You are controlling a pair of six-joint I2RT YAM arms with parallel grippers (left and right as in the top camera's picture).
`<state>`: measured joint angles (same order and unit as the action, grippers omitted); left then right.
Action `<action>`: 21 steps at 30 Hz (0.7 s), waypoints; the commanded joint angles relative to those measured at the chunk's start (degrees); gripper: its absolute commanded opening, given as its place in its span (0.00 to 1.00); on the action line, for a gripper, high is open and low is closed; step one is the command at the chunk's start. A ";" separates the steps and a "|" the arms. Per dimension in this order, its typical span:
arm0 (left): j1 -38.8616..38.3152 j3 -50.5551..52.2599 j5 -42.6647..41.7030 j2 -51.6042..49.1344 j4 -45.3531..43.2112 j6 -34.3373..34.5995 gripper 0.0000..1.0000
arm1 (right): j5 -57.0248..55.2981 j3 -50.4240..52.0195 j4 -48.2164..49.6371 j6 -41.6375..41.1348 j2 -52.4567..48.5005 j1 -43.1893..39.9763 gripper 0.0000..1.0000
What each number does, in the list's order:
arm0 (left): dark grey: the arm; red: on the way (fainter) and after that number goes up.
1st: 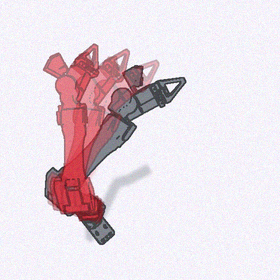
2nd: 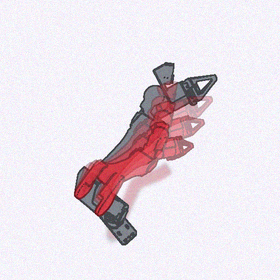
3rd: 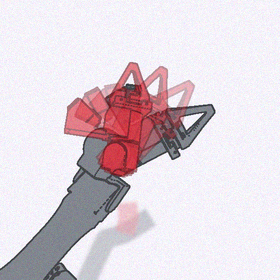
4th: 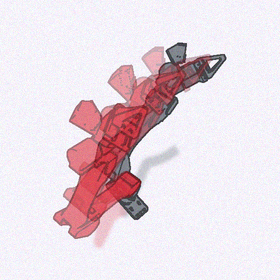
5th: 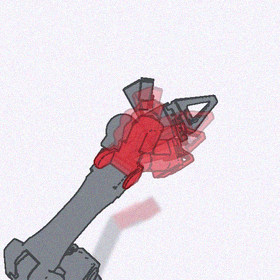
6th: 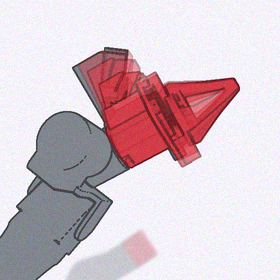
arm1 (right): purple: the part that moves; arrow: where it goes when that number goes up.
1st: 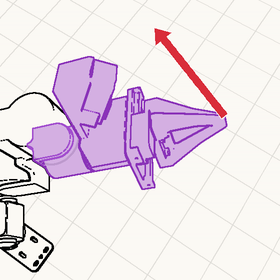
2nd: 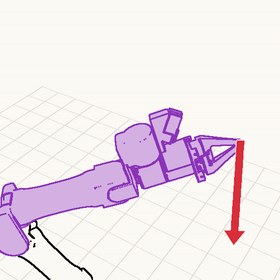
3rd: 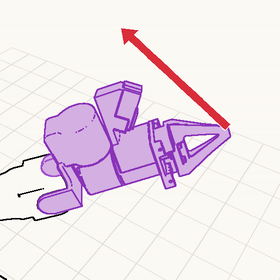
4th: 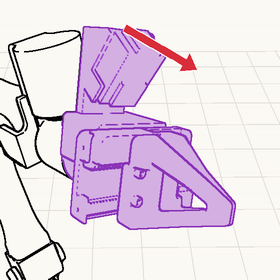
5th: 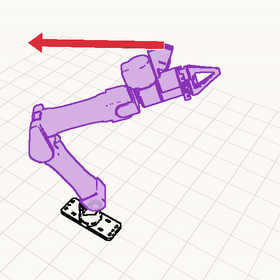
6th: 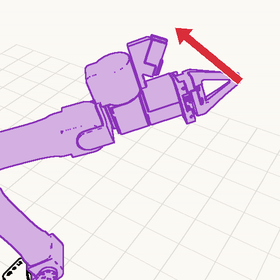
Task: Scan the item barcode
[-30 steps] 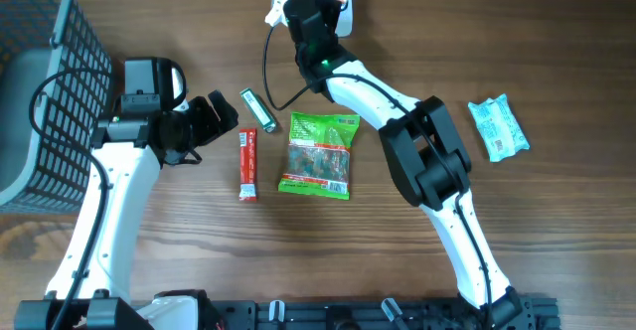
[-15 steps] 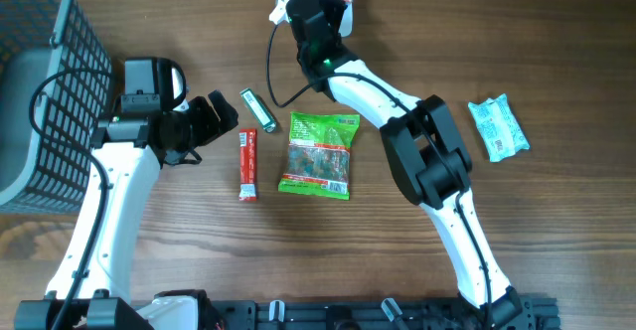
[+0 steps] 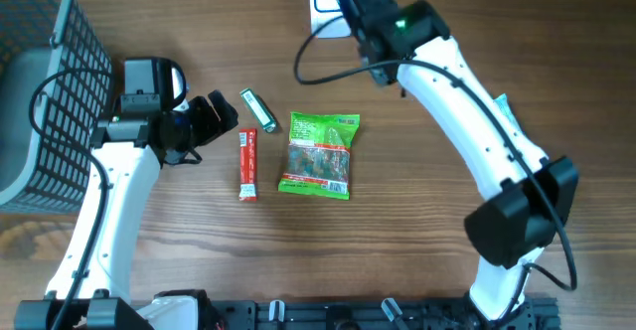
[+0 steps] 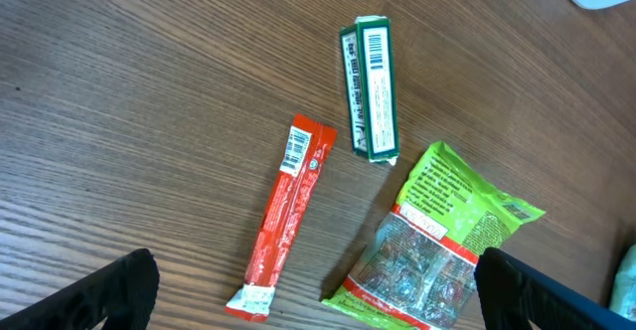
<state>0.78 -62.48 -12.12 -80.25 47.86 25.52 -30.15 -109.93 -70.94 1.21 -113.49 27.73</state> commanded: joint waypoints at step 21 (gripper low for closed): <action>0.13 -0.48 -0.46 0.22 0.00 -1.31 1.00 | 33.40 30.77 21.42 -8.74 -1.44 -17.42 0.21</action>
<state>0.78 -62.48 -12.10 -80.25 47.79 25.54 3.51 -83.55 -53.41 -7.68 -114.28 10.24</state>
